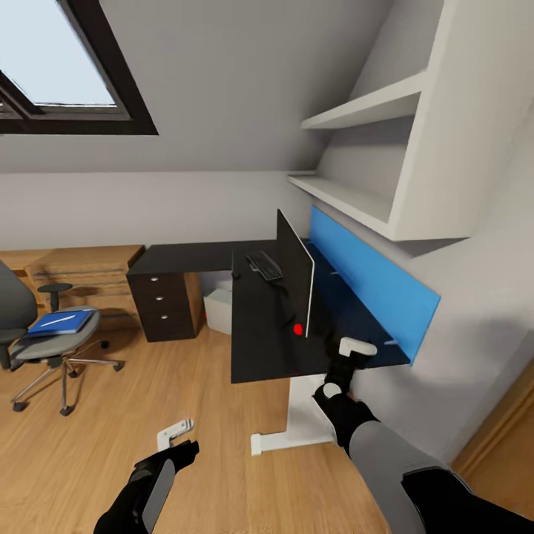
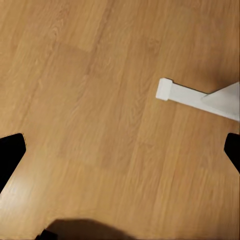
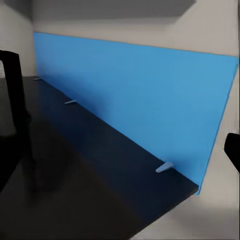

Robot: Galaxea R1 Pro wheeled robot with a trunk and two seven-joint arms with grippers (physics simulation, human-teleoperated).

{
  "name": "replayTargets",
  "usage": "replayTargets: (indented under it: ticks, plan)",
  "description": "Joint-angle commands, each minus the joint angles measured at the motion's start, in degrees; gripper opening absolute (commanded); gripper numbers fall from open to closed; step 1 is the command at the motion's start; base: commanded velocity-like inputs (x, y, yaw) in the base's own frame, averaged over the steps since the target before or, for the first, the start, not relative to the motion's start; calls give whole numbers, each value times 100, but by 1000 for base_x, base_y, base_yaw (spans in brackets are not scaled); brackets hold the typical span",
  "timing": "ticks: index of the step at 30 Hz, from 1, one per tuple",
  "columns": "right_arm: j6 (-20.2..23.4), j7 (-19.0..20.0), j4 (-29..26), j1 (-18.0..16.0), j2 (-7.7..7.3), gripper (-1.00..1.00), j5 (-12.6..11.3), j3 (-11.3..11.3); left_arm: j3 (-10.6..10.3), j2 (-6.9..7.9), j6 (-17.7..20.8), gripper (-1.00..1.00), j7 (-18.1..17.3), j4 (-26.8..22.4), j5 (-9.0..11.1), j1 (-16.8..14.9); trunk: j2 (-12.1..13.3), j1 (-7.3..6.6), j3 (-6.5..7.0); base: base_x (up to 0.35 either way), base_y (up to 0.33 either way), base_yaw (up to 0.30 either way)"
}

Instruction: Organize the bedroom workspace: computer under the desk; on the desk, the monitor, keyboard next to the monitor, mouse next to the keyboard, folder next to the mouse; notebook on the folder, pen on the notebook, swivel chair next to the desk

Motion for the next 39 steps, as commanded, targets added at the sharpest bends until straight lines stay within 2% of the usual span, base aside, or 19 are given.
replayTargets:
  ticks: [1, 5, 6, 9, 13, 16, 17, 18, 21, 22, 26, 29, 31, 34, 35, 36, 39]
  plan:
    - [8, 30, 53, -7, 0, 100, 34, 16, 9, -1, 22, 100, 27, -11, 61, -3, -13, 0, -13, -333, -8, 0]
    - [6, 432, 156, -7, 0, 100, 37, -2, 16, 9, 23, 100, 16, -9, 60, -4, -13, 0, -13, -334, -3, 0]
    - [2, 605, 396, -7, 0, 100, 37, -11, 21, 18, 22, 100, 22, 88, 60, -3, -13, 0, -13, -335, -1, 0]
    - [-25, 677, 694, -7, -18, 100, 37, -14, 26, 40, 19, 100, 13, 346, 56, -4, -13, 0, -13, -335, 0, 0]
    - [-389, 700, 1142, 23, -29, 100, 26, -19, 27, 119, 4, 100, 10, 750, 51, -3, -13, 0, -13, -335, 0, 0]
    - [-881, 691, 1455, 154, -40, 100, 17, -25, 27, 140, -26, 100, 1, 1049, 46, -3, -13, 0, -13, -335, 0, 0]
    - [-1264, 685, 1598, 303, -47, 100, 17, -25, 27, 150, -121, 100, -7, 1269, 45, -4, -13, 0, -13, -335, 0, 0]
    - [-1458, 683, 1652, 424, -56, 100, 18, -25, 27, 164, -240, 100, -11, 1422, 44, -3, -13, 0, -13, -335, 0, 0]
    - [-1673, 683, 1709, 695, -70, 100, 19, -25, 27, 248, -583, 100, -16, 1737, 40, -4, -13, 0, -13, -319, 0, 0]
    - [-1753, 685, 1732, 876, -76, 100, 19, -25, 24, 315, -829, 100, -21, 1926, 33, -3, -13, 0, -13, -159, 0, 0]
    - [-1841, 696, 1758, 1322, -94, 100, 13, -25, 20, 392, -1093, 100, -25, 2382, 24, -5, -13, 0, -13, -62, 0, 0]
    - [-1853, 703, 1766, 1525, -132, 100, 11, -25, 19, 418, -1133, 100, -18, 2660, 19, -6, 108, -66, 41, -15, 0, 0]
    - [-1852, 704, 1772, 1573, -149, 100, 11, -25, 17, 432, -1141, 100, -15, 2779, 18, -8, 188, -110, 77, -6, 0, 0]
    - [-1844, 709, 1788, 1746, -213, 100, 7, -27, 7, 472, -1221, 100, -12, 3256, 11, -6, 308, -176, 131, -2, 0, 0]
    - [-1844, 709, 1788, 1746, -213, 100, 7, -27, 7, 472, -1221, 100, -12, 3256, 11, -6, 332, -189, 142, -1, 0, 0]
    - [-1841, 735, 1796, 1873, -247, 100, 3, -27, 3, 517, -1705, 100, -15, 3672, -23, -5, 332, -189, 142, 0, 0, 0]
    - [-1823, 1000, 1801, 2027, -311, 100, 2, -29, 1, 537, -2473, 100, -19, 4141, -268, -5, 332, -189, 142, 0, 0, 0]
